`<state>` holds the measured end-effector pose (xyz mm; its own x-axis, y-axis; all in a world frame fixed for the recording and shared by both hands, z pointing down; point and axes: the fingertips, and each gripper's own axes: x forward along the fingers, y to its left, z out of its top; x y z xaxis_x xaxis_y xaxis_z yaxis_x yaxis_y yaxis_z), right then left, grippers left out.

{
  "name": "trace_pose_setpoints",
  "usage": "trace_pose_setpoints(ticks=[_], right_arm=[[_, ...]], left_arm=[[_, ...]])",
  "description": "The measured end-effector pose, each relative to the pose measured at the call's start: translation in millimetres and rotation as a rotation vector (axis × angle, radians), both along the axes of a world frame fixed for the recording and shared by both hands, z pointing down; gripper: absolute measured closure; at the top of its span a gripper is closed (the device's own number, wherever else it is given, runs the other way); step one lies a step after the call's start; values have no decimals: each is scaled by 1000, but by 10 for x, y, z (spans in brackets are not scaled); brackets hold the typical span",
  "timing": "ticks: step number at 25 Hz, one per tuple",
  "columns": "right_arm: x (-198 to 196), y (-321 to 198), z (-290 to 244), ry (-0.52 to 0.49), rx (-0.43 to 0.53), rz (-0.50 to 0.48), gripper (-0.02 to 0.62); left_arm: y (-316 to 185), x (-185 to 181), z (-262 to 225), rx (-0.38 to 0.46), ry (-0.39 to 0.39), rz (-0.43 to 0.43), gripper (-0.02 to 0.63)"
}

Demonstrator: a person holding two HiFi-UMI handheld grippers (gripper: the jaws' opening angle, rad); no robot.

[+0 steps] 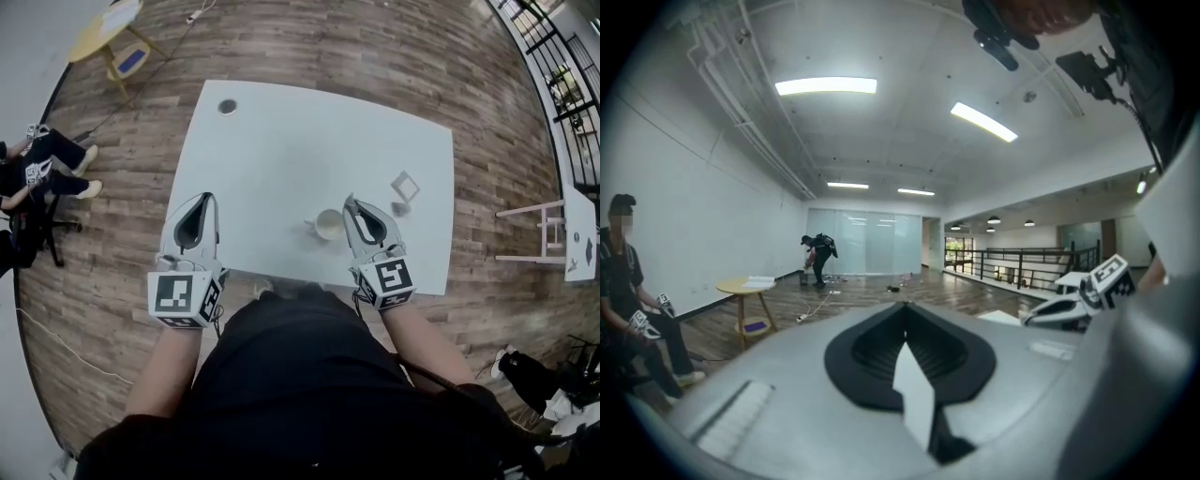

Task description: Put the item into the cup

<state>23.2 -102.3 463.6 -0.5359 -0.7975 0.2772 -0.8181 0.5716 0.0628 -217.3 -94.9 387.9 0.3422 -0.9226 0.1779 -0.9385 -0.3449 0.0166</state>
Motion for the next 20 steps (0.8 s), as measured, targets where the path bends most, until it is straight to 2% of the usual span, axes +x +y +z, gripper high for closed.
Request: trace_pose_setpoints(ticks=[4,20], right_arm=[[-8,31,48,7,-12,-10,534],[-104,97,302,-14,-100,5,534]], left_arm=[[-17,51,60,-3,-8,10,598],[-57,169,378,-120,-7,44,598]])
